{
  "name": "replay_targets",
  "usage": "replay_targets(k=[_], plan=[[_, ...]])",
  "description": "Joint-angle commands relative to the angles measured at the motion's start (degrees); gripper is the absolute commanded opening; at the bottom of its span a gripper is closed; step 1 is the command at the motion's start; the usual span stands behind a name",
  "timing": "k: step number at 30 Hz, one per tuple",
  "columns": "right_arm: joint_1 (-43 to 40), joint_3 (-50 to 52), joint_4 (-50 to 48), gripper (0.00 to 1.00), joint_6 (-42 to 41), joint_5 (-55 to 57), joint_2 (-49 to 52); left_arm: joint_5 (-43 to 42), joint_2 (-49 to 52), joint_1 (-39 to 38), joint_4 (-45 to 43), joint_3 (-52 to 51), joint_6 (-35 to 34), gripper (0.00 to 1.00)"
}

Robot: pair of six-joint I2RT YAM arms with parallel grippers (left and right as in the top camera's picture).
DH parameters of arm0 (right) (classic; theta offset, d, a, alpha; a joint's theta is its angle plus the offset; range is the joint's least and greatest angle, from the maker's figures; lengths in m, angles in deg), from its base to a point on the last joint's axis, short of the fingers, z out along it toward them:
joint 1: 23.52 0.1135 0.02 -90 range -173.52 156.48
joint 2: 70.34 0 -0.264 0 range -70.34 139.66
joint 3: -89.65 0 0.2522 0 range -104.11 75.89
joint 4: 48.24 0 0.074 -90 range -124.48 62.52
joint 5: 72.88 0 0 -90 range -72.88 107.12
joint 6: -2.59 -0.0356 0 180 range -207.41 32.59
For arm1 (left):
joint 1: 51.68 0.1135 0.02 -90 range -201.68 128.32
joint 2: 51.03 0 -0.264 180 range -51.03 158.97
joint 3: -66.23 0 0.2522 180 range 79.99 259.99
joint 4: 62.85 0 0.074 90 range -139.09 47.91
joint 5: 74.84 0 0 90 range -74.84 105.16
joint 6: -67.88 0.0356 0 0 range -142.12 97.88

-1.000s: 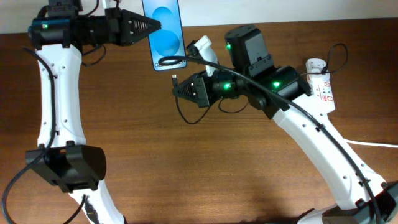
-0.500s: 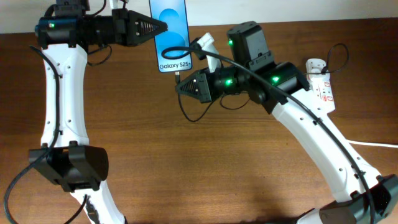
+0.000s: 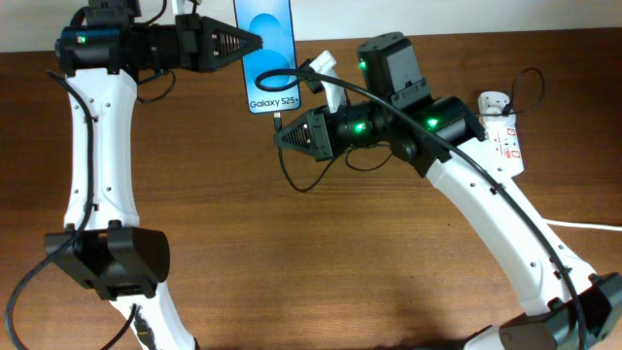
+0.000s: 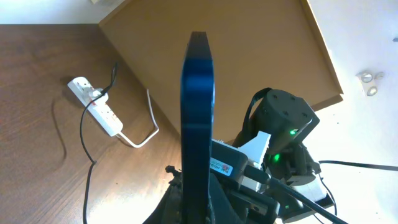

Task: Plug charger to phone and switch on socket
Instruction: 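Align the USB-C plug under the phone port held by the left gripper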

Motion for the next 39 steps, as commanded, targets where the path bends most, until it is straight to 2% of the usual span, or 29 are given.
replay_targets(k=[1, 19, 32, 39], plan=[[0.00, -0.92, -0.37, 0.04, -0.24, -1.60, 0.09, -2.97, 0.07, -0.26, -0.20, 0.46, 1.33, 0.00], [0.04, -0.92, 0.02, 0.04, -0.24, -2.27, 0.09, -0.15, 0.07, -0.55, -0.15, 0.46, 1.33, 0.00], [0.00, -0.92, 0.20, 0.04, -0.26, 0.35, 0.11, -3.04, 0.07, -0.66, -0.15, 0.46, 1.31, 0.00], [0.00, -0.92, 0.04, 0.04, -0.26, -0.31, 0.09, -1.64, 0.07, -0.66, -0.15, 0.46, 1.33, 0.00]])
